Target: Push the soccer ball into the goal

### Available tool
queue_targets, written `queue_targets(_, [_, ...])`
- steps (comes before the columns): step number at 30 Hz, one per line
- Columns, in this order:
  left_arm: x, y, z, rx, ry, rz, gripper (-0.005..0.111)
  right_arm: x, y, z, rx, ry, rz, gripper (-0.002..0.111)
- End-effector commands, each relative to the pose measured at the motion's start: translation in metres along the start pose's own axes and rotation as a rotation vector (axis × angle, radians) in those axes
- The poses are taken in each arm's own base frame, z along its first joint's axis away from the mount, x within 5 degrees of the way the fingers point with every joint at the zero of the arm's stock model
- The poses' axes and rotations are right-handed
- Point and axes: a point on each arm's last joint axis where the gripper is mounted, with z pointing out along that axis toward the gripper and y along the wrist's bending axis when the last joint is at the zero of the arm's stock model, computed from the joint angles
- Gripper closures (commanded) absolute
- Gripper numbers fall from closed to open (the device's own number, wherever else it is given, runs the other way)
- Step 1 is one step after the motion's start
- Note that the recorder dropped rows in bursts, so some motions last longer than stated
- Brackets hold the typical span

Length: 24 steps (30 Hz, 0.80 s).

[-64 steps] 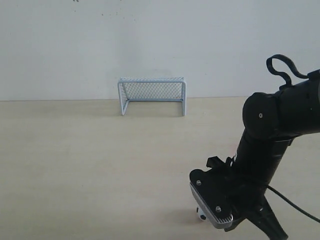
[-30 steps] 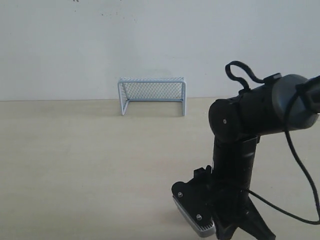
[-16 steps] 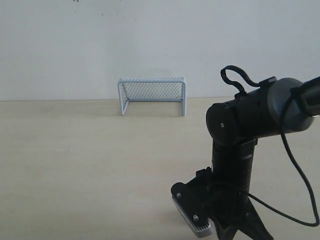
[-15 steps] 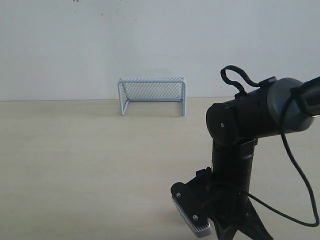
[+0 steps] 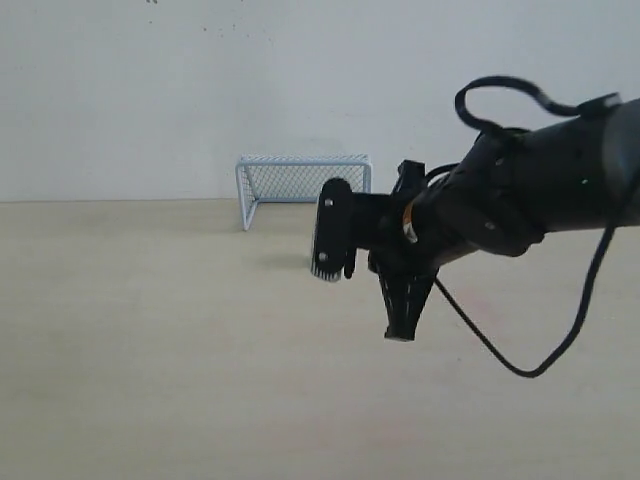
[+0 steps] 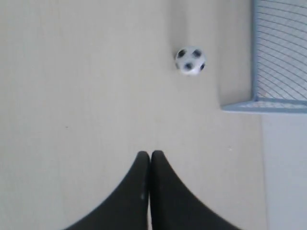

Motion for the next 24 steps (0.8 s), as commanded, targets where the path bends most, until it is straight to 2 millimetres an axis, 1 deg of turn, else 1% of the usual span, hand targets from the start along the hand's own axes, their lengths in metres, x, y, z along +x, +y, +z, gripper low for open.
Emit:
queue_targets(1, [0.001,0.0,0.0,-0.004,-0.003,0.007,0.102,0.002,-0.015,-0.037,0.048,0.033,0.108,0.108])
queue_targets(2, [0.001,0.0,0.0,-0.004,-0.003,0.007,0.102,0.004,-0.016,-0.045,0.048,0.05,0.131,0.108])
queue_targets(7, [0.001,0.0,0.0,-0.004,-0.003,0.007,0.102,0.016,-0.024,-0.097,0.064,0.147,0.264,0.108])
queue_targets(13, [0.001,0.0,0.0,-0.004,-0.003,0.007,0.102,0.038,-0.021,-0.154,0.061,0.307,0.426,0.108])
queue_targets(15, [0.001,0.0,0.0,-0.004,-0.003,0.007,0.102,0.044,-0.019,-0.174,0.078,0.331,0.498,0.108])
queue_targets(19, [0.001,0.0,0.0,-0.004,-0.003,0.007,0.102,0.051,-0.016,-0.215,0.119,0.27,0.64,0.108])
queue_targets(24, [0.001,0.0,0.0,-0.004,-0.003,0.007,0.102,0.057,-0.008,-0.268,0.154,0.103,0.74,0.108])
